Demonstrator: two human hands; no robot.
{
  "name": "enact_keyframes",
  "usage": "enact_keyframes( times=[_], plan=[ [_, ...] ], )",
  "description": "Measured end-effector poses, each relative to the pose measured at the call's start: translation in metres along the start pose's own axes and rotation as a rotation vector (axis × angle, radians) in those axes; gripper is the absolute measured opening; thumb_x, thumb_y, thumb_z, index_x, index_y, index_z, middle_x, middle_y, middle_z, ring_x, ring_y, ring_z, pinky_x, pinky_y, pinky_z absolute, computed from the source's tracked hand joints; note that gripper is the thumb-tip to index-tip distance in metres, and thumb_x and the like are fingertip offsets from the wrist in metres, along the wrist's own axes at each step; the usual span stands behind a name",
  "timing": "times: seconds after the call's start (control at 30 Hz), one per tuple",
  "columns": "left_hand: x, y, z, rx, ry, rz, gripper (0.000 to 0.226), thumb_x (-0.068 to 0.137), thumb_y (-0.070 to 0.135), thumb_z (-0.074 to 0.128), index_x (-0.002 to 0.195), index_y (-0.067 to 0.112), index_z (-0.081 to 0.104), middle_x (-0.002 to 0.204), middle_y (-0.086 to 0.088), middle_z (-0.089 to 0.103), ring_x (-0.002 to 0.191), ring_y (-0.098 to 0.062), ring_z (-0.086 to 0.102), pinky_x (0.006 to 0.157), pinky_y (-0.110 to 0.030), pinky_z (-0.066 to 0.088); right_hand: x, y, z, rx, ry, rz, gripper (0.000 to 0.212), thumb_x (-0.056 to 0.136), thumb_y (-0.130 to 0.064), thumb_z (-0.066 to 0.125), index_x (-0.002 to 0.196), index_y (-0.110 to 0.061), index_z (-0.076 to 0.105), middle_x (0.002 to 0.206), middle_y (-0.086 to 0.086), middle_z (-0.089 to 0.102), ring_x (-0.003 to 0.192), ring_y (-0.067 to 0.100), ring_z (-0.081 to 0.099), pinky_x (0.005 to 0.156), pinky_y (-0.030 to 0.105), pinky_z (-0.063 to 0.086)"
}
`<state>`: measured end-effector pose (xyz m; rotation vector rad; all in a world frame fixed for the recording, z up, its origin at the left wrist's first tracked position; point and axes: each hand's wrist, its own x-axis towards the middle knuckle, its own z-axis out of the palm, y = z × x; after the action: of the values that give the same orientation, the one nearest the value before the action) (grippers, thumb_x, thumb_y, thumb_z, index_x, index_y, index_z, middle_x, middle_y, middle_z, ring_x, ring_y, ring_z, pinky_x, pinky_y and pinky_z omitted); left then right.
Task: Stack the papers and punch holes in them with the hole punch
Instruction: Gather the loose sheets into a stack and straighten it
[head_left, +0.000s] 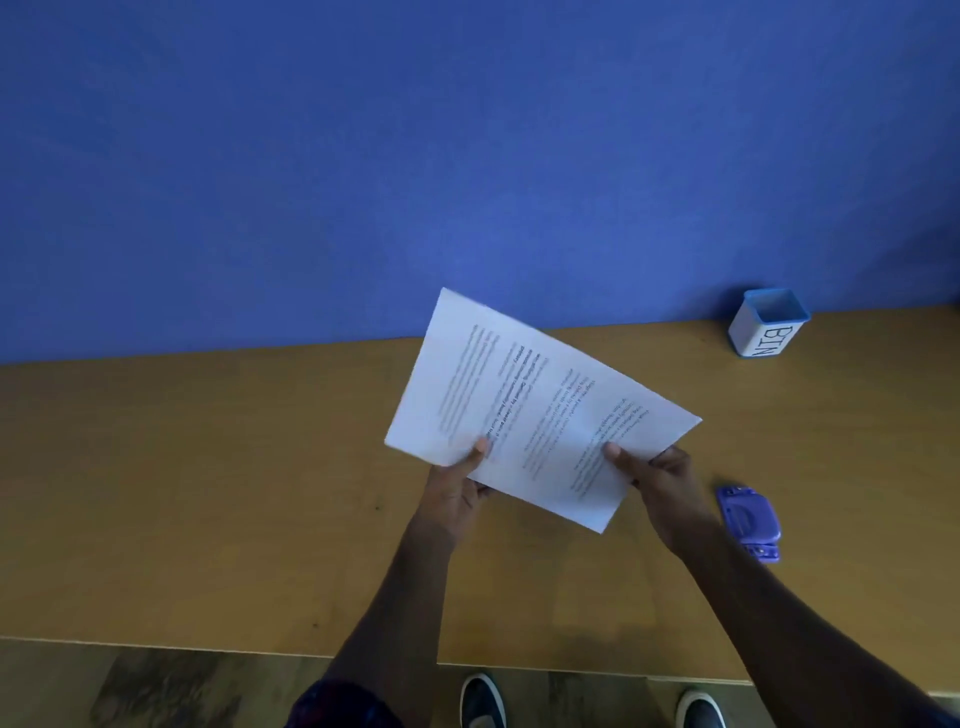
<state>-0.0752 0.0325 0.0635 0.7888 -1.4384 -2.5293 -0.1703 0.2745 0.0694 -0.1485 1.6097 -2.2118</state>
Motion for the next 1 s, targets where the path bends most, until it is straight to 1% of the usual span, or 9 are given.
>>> enact_keyframes(
  times=[0.13,0.2,0.3,0.37,0.5,0.67,0.77,0.87,1.0],
  plan=[
    [0.005,0.032,-0.041,0.091,0.119,0.044,0.078,0.050,0.050,0.097,0.114,0.012,0.074,0.117,-0.012,0.076,0.102,-0.026,0.073,0.074,-0.037,0.060,0.011,-0.010,-0.025,-0.156,0.100,-0.045,0.013,0.085,0.002,0.072,0.096,-0.004,0.075,0.100,0.005,0.079,0.095,0.024,0.072,0.084,0.035,0.059],
    [0.004,0.041,-0.051,0.241,0.108,0.055,0.064,0.050,0.045,0.098,0.101,0.012,0.077,0.106,-0.011,0.078,0.095,-0.027,0.074,0.077,-0.038,0.061,0.013,-0.014,-0.030,-0.256,0.092,-0.047,0.009,0.085,-0.001,0.074,0.093,-0.002,0.075,0.088,-0.003,0.080,0.085,0.016,0.073,0.076,0.027,0.058],
    [-0.003,0.042,-0.048,0.443,0.032,0.026,0.024,0.077,0.013,0.087,0.099,0.011,0.079,0.099,-0.006,0.081,0.093,-0.023,0.077,0.075,-0.033,0.063,0.011,-0.012,-0.031,-0.360,0.049,-0.054,0.008,0.085,-0.001,0.073,0.091,-0.006,0.074,0.076,-0.013,0.077,0.072,0.001,0.071,0.064,0.014,0.054],
    [-0.006,0.034,-0.047,0.529,0.011,0.006,0.025,0.081,-0.001,0.081,0.104,0.007,0.078,0.100,-0.004,0.081,0.091,-0.019,0.077,0.072,-0.029,0.061,0.008,0.001,-0.035,-0.421,0.035,-0.020,0.010,0.085,-0.003,0.074,0.092,-0.010,0.076,0.079,-0.012,0.078,0.075,0.001,0.072,0.069,0.017,0.055],
    [-0.009,0.012,-0.050,0.639,0.034,-0.011,0.028,0.080,-0.001,0.082,0.107,0.004,0.078,0.102,-0.003,0.081,0.093,-0.018,0.076,0.074,-0.027,0.058,-0.001,0.025,-0.047,-0.451,0.047,0.061,0.015,0.084,-0.012,0.078,0.099,-0.013,0.077,0.093,-0.003,0.080,0.090,0.016,0.075,0.083,0.036,0.057],
    [-0.008,0.009,-0.046,0.663,0.053,0.001,0.018,0.083,0.003,0.082,0.099,0.009,0.078,0.093,0.005,0.081,0.085,-0.011,0.077,0.068,-0.020,0.057,0.000,0.030,-0.052,-0.533,0.086,0.121,0.008,0.084,-0.021,0.079,0.090,-0.016,0.076,0.085,-0.005,0.080,0.079,0.014,0.075,0.075,0.042,0.059],
    [-0.002,0.003,-0.047,0.687,0.080,0.001,0.017,0.083,0.004,0.082,0.096,0.012,0.077,0.093,0.006,0.080,0.090,-0.017,0.076,0.076,-0.032,0.060,0.001,0.032,-0.056,-0.578,0.100,0.136,0.013,0.083,-0.024,0.080,0.094,-0.018,0.077,0.090,-0.004,0.080,0.090,0.021,0.075,0.084,0.050,0.059],
    [-0.001,0.003,-0.042,0.557,0.184,0.014,0.015,0.085,0.010,0.082,0.099,0.014,0.079,0.102,-0.001,0.080,0.099,-0.024,0.076,0.088,-0.047,0.061,0.000,0.028,-0.049,-0.562,0.191,0.051,0.030,0.081,-0.031,0.081,0.108,-0.019,0.073,0.100,-0.007,0.077,0.096,0.015,0.072,0.085,0.042,0.058],
    [-0.004,0.003,-0.030,0.297,0.207,0.009,0.035,0.083,0.019,0.084,0.116,0.012,0.075,0.116,-0.005,0.078,0.108,-0.029,0.074,0.093,-0.055,0.059,-0.001,0.024,-0.033,-0.493,0.457,0.056,0.088,0.070,-0.044,0.088,0.142,-0.019,0.042,0.129,-0.007,0.054,0.116,0.011,0.052,0.094,0.032,0.045]
  ],
)
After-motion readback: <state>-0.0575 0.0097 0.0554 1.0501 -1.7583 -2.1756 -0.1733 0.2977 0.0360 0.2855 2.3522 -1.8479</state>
